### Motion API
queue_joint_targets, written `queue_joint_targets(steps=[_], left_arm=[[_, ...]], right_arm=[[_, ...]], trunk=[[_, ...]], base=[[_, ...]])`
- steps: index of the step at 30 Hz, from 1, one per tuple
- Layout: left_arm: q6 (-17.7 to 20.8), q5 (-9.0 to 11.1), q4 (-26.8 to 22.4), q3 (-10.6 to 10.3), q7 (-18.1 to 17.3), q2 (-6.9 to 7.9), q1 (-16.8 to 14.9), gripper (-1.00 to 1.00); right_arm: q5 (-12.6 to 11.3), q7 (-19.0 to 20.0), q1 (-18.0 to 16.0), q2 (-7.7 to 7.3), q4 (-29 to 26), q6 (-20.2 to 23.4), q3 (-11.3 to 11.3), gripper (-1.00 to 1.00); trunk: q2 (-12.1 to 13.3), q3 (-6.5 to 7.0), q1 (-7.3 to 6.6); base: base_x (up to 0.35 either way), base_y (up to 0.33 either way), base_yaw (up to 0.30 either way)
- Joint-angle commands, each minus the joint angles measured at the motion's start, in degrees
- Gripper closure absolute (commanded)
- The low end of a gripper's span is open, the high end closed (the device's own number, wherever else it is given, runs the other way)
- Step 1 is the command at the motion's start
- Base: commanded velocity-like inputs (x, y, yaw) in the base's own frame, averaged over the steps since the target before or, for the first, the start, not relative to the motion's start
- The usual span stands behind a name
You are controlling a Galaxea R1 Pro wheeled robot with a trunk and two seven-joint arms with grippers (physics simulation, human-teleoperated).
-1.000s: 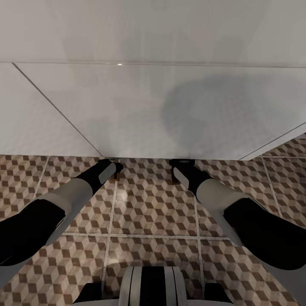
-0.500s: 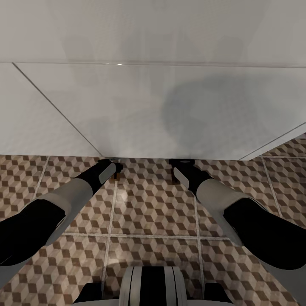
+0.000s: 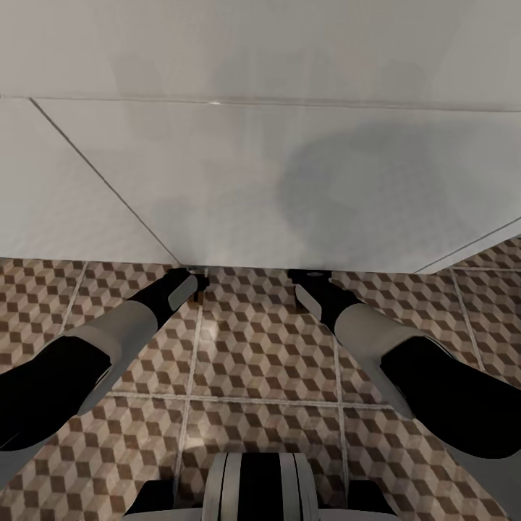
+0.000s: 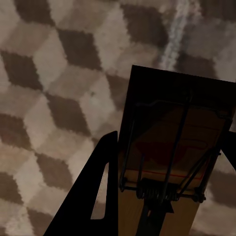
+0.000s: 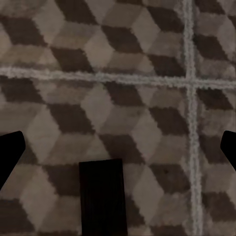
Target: Take the four mousetraps from the cabinet in the bathroom and place them on the bathroom floor. Make sure all four end up on the same floor surface, and ensure that at least two of them are either under or directly next to the same bathroom sink.
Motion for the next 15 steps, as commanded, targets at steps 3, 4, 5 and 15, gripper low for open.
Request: queue_joint_targets(steps=[3,4,5,15], left_arm=[[0.2,0.7,-0.1,0.1,0.6,0.06,-3.7,1.0],[0.2,0.7,-0.1,0.1,0.6,0.06,-3.7,1.0],[0.2,0.7,-0.1,0.0,0.6,0.06,-3.7,1.0],[0.2,0.7,-0.1,0.0,0.6,0.06,-3.7,1.0]], right_arm=[[0.1,-0.3,-2.4,0.0,-0.1,0.6,0.7,-1.0],[0.1,-0.3,-2.4,0.0,-0.1,0.6,0.7,-1.0],[0.1,-0.3,-2.4,0.0,-0.1,0.5,0.7,-1.0],[0.1,-0.3,-2.4,0.0,-0.1,-0.2,0.7,-1.0]], trunk=[[0.0,-0.1,-0.02],[0.0,-0.14,-0.02],[0.0,-0.2,-0.02],[0.0,-0.65,-0.02]], base=[[0.0,0.0,0.037],[0.0,0.0,0.049],[0.0,0.0,0.071],[0.0,0.0,0.047]])
